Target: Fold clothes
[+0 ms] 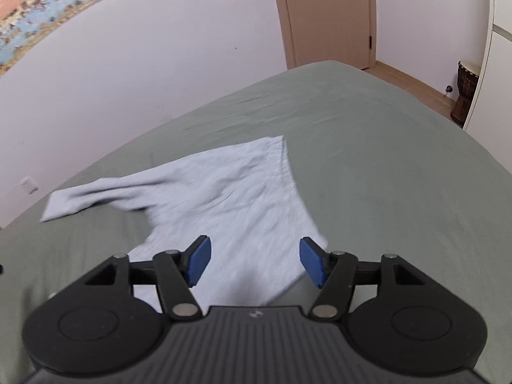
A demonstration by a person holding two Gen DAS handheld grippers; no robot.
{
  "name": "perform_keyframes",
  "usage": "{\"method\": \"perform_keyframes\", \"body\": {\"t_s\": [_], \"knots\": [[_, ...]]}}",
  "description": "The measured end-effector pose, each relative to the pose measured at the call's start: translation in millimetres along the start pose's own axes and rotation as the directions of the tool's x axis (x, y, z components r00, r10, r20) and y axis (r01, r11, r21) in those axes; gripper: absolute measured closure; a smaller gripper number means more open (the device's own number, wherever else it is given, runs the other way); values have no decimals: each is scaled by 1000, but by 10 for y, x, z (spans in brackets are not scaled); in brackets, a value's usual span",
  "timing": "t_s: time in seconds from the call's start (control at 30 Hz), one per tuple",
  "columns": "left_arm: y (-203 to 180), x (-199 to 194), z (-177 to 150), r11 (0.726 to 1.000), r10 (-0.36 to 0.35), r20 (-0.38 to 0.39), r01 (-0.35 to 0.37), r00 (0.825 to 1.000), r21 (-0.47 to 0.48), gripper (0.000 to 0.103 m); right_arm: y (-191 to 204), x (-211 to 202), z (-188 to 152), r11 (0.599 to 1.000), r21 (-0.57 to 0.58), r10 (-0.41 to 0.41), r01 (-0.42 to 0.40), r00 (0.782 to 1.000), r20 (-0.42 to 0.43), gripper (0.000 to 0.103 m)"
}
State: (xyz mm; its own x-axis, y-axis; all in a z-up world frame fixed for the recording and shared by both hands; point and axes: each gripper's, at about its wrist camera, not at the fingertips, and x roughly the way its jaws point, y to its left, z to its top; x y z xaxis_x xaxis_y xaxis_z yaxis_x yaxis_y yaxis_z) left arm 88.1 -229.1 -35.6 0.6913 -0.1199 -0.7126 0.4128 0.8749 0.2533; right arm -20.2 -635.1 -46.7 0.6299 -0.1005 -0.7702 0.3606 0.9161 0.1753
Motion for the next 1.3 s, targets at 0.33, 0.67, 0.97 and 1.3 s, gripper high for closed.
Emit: {"method": "perform_keyframes", "body": {"t_s": [0.33, 0.67, 0.97, 1.3], "knots": [[-307, -955, -330, 997, -49, 66, 53, 997, -55, 50, 289, -1044, -485, 999, -41, -9, 11, 998, 66, 38], [-517, -1489, -610, 998, -27, 94, 31, 995, -46, 49, 301, -1791, -778, 999, -9, 42, -41, 986, 159, 38], [-610, -1350, -626, 998, -50, 69, 53, 996, -42, 49, 233, -1880, -840, 999, 6, 46, -47, 988, 145, 34], [-649, -607, -394, 996, -70, 1, 70, 998, -59, 49, -26, -1066, -534, 998, 55, 32, -36, 996, 81, 37]]}}
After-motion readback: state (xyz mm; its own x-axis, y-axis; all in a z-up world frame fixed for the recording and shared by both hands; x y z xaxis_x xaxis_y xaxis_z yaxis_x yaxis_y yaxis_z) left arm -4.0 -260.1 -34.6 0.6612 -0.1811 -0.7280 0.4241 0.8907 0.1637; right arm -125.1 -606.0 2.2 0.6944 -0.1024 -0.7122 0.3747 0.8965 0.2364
